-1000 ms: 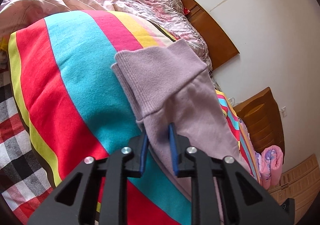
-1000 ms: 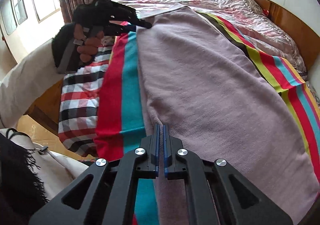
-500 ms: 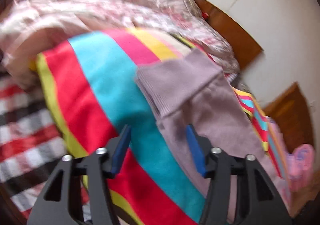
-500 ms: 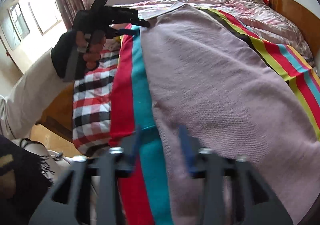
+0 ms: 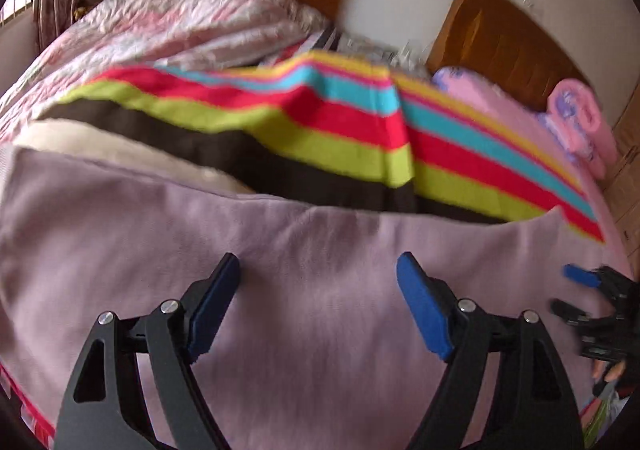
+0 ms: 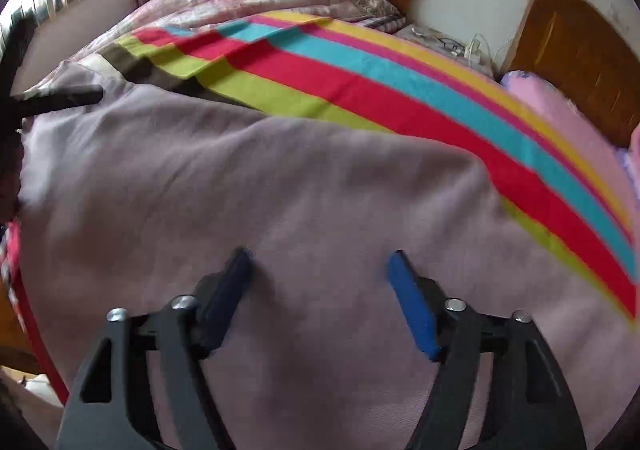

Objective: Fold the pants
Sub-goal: 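Release the sweatpants and lift both tools back above the bed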

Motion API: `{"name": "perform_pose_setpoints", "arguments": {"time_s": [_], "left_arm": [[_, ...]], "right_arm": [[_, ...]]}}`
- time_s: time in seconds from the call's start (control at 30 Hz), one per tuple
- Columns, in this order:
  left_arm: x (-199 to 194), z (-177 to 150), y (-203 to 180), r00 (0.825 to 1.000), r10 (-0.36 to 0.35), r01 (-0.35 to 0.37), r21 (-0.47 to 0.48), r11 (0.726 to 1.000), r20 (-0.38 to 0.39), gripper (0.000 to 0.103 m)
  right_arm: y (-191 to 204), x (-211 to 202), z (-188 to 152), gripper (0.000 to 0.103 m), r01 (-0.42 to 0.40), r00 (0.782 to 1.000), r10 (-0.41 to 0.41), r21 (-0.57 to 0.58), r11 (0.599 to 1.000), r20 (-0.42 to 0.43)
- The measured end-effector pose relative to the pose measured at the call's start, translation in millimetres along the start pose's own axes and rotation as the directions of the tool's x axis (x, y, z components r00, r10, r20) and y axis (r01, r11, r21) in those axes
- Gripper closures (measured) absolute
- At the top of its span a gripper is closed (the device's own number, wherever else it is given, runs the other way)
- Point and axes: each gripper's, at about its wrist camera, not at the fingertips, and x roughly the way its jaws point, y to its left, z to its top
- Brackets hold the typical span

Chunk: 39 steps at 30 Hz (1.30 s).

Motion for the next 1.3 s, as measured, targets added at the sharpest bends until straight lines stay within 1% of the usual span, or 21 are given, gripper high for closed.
{"name": "perform_pose_setpoints", "arguments": {"time_s": [0.07, 0.17, 0.2, 0.23, 0.27, 0.37, 0.4, 0.47, 0.5, 0.53, 0.57, 0.6, 0.7, 0.77, 0.8, 0.87, 0.93, 0.97, 1.07, 1.17, 1.3], "left_arm": [[6, 0, -4, 0.999, 0.042, -0.042, 0.037, 0.998, 0.008, 0.018], [11, 1, -8, 0.995, 0.098, -0.098, 0.045, 0.994, 0.001, 0.018], [7, 1, -13, 0.988, 0.151, -0.151, 0.049, 0.987, 0.011, 0.018], [-2, 0, -19, 0.974, 0.223, -0.225, 0.045, 0.973, 0.042, 0.018], [-10, 2, -27, 0.965, 0.252, -0.256, 0.042, 0.966, 0.076, 0.018], [-44, 0, -68, 0.972, 0.158, -0.173, 0.074, 0.982, 0.176, 0.016], [-51, -2, -90, 0.977, 0.096, -0.119, 0.11, 0.987, 0.191, 0.013], [-53, -9, -135, 0.984, -0.009, -0.031, 0.223, 0.974, 0.176, 0.011], [-48, -15, -160, 0.988, -0.034, -0.012, 0.292, 0.956, 0.153, 0.011], [-40, -21, -181, 0.991, -0.035, -0.012, 0.348, 0.937, 0.128, 0.011], [-31, -26, -196, 0.994, -0.028, -0.014, 0.383, 0.924, 0.103, 0.011], [-21, -28, -206, 0.997, -0.018, -0.015, 0.396, 0.918, 0.08, 0.011], [9, -37, -210, 0.999, 0.05, -0.046, 0.392, 0.919, -0.001, 0.011], [11, -44, -207, 0.997, 0.072, -0.062, 0.377, 0.924, -0.011, 0.012], [5, -47, -209, 0.998, 0.066, -0.062, 0.373, 0.926, 0.002, 0.012], [-11, -55, -225, 0.999, 0.02, -0.034, 0.397, 0.917, 0.04, 0.011], [-23, -66, -250, 0.997, -0.032, -0.004, 0.446, 0.895, 0.072, 0.011], [-27, -73, -260, 0.996, -0.051, 0.009, 0.473, 0.881, 0.075, 0.01], [-27, -94, -298, 0.996, -0.089, 0.056, 0.553, 0.831, 0.033, 0.009], [-20, -107, -312, 0.993, -0.118, 0.102, 0.577, 0.81, -0.009, 0.009], [-15, -123, -322, 0.995, -0.095, 0.088, 0.613, 0.785, -0.021, 0.009]], "right_arm": [[-6, -12, -10, 0.032, 0.026, 1.0, -0.026, -0.016, 1.0, -0.011], [-17, -37, -27, 0.032, 0.027, 1.0, -0.027, 0.01, 1.0, 0.009], [-20, -54, -35, 0.032, 0.028, 0.998, -0.029, 0.013, 1.0, 0.053], [-25, -69, -45, 0.032, 0.017, 0.995, -0.019, 0.024, 1.0, 0.096], [-36, -84, -56, 0.032, 0.021, 0.991, -0.027, 0.045, 0.999, 0.13], [-74, -109, -77, 0.03, 0.113, 0.979, -0.133, 0.131, 0.985, 0.153], [-93, -112, -83, 0.029, 0.151, 0.976, -0.173, 0.162, 0.975, 0.134], [-121, -109, -98, 0.029, 0.212, 0.974, -0.224, 0.201, 0.956, 0.042], [-134, -103, -112, 0.029, 0.283, 0.959, -0.28, 0.19, 0.94, -0.043], [-143, -104, -123, 0.023, 0.288, 0.958, -0.282, 0.189, 0.939, -0.056], [-154, -112, -134, 0.023, 0.23, 0.973, -0.229, 0.23, 0.946, -0.03], [-165, -119, -146, 0.023, 0.194, 0.981, -0.191, 0.267, 0.944, -0.035], [-172, -149, -168, 0.023, 0.22, 0.974, -0.226, 0.254, 0.942, -0.007], [-171, -170, -181, 0.023, 0.236, 0.964, -0.26, 0.285, 0.929, 0.048], [-175, -182, -190, 0.022, 0.232, 0.96, -0.269, 0.317, 0.92, 0.079], [-184, -187, -205, 0.022, 0.233, 0.957, -0.278, 0.347, 0.908, 0.087], [-188, -171, -217, 0.02, 0.262, 0.958, -0.286, 0.316, 0.912, 0.03], [-183, -172, -224, 0.021, 0.29, 0.949, -0.313, 0.267, 0.919, 0.046], [-186, -177, -229, 0.021, 0.288, 0.95, -0.309, 0.278, 0.916, 0.032], [-188, -179, -234, 0.021, 0.286, 0.952, -0.305, 0.262, 0.922, 0.033], [-186, -176, -218, 0.021, 0.309, 0.949, -0.315, 0.263, 0.914, -0.021]]}}
